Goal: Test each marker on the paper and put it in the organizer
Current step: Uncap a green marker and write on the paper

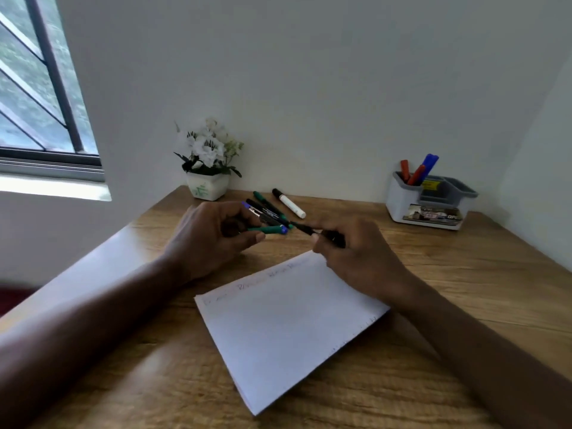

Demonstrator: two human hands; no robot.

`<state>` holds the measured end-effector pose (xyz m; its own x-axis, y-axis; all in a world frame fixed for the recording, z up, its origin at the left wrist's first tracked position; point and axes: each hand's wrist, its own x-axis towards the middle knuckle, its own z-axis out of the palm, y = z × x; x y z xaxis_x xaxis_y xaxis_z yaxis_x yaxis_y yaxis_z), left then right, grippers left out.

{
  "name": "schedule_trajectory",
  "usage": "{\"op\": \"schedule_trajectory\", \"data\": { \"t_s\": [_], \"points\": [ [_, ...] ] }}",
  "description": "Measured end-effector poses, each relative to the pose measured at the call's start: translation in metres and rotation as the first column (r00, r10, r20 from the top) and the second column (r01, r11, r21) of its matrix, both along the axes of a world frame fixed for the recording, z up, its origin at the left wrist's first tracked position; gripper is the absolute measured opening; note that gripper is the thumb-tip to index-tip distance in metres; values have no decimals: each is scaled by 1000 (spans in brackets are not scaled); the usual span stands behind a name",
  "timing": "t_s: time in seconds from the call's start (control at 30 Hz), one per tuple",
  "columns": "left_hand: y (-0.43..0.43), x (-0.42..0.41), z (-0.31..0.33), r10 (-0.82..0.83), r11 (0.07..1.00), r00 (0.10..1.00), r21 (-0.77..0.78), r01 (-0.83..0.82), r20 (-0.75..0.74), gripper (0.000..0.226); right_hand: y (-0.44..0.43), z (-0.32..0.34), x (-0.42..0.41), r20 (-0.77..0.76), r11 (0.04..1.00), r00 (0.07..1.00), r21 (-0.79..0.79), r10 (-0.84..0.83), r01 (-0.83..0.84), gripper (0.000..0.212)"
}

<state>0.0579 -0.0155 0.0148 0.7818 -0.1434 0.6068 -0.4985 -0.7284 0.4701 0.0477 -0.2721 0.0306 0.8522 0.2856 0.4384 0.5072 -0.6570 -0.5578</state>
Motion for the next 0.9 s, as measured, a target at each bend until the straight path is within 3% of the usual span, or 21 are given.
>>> {"op": "schedule_trajectory", "data": {
  "t_s": [0.13, 0.23, 0.3, 0.37, 0.43, 0.5, 0.6, 0.7, 0.83, 0.9],
  "points": [
    [-3, 1, 1, 57, 975, 997, 216, -45, -49, 18, -4, 4, 0, -197, 944, 979, 329, 51, 17, 38],
    [-6, 1, 4, 80, 949, 993, 312, -51, -83, 28, -3, 9, 1, -326, 811, 931, 581, 165, 60, 28],
    [-6, 0, 6, 114, 934, 991, 349, -82, -71, 34, -4, 10, 1, -406, 629, 842, 770, 355, 106, 27],
    [-5, -1, 7, 156, 918, 985, 380, -115, -78, 43, -7, 8, 1, -372, 401, 713, 906, 594, 139, 31],
    [-8, -4, 7, 178, 916, 974, 385, -112, -138, 64, -12, 7, 0, -309, 289, 659, 947, 686, 143, 42],
    [-12, -7, 6, 158, 933, 958, 353, -66, -239, 89, -13, 6, 1, -311, 319, 678, 940, 666, 118, 40],
    [-16, -8, 2, 92, 923, 940, 382, 43, -328, 101, -8, 4, 0, -377, 561, 798, 826, 471, 59, 20],
    [-17, -7, 1, 29, 898, 929, 418, 139, -370, 95, -2, -6, 0, -402, 752, 879, 655, 259, 78, 31],
    [-14, -5, 1, -29, 873, 895, 425, 239, -444, 76, 4, -7, -4, -413, 786, 879, 614, 238, 75, 31],
    [-12, -4, 2, -50, 858, 888, 436, 272, -457, 67, 2, -6, -2, -419, 864, 897, 494, 142, 95, 25]
  ]
}}
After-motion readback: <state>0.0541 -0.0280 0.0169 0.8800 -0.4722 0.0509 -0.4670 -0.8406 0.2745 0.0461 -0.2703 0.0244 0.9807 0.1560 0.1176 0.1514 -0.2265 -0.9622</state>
